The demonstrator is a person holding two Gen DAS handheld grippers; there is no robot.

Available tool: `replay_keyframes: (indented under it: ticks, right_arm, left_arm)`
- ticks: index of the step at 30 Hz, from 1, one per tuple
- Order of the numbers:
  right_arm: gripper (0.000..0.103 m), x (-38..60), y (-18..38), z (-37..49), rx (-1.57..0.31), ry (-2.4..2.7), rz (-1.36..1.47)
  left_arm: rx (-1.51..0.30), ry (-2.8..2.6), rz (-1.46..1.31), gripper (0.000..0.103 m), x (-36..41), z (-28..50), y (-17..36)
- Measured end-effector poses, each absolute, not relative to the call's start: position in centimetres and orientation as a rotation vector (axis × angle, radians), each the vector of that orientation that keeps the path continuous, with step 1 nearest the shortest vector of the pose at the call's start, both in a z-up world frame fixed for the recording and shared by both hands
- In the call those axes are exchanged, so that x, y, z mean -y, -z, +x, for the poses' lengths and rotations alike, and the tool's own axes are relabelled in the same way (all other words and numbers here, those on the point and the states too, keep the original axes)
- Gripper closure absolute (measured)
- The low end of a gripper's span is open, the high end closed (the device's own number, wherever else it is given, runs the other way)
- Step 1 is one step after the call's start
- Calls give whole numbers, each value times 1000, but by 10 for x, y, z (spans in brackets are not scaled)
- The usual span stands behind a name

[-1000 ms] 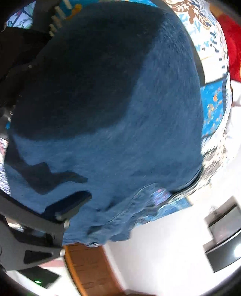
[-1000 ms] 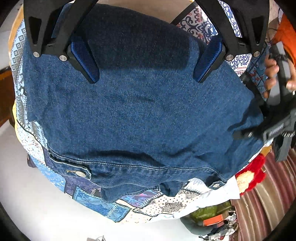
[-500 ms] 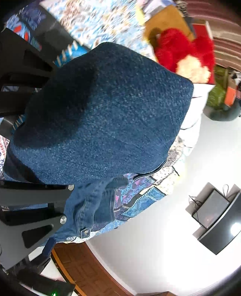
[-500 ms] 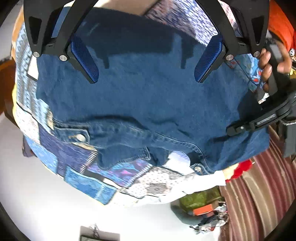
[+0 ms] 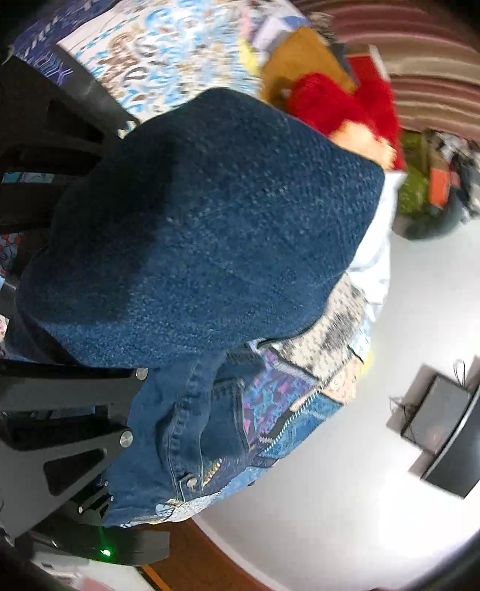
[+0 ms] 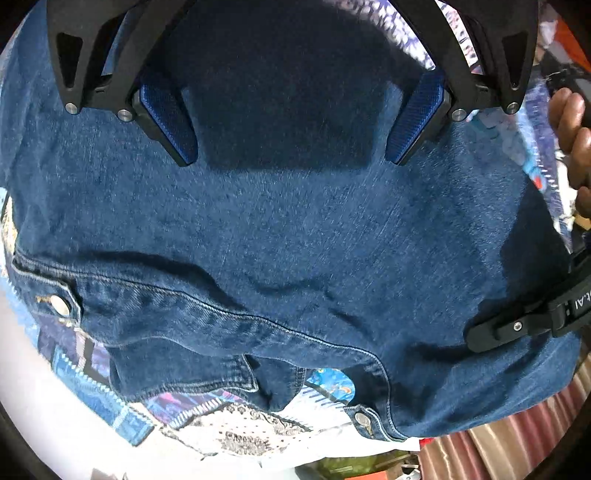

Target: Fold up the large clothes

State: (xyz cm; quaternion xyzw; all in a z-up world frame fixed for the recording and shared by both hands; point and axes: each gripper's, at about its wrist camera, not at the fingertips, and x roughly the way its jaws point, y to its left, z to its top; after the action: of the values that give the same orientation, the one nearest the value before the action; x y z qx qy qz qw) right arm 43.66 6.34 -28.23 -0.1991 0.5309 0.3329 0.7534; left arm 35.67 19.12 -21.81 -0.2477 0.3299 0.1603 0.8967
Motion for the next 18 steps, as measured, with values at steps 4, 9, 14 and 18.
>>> replay_keyframes:
  ticks: [4,9,14,18]
  right_arm:
    - [0,-24,253,445,-1200,-737,-254]
    - [0,75,198,439,-1072,-632,-67]
    - [0,179,162,425,-992,-495,60]
    - [0,253,141,409,-950,-362,100]
  left_arm:
    - [-618,-274,-376,71,-156,374,178]
    - [-526,-132,-257,74,-83,401,124]
    - [-470,23,-59,74,25,408,100]
    - [-613,156,106,74,93,417,138]
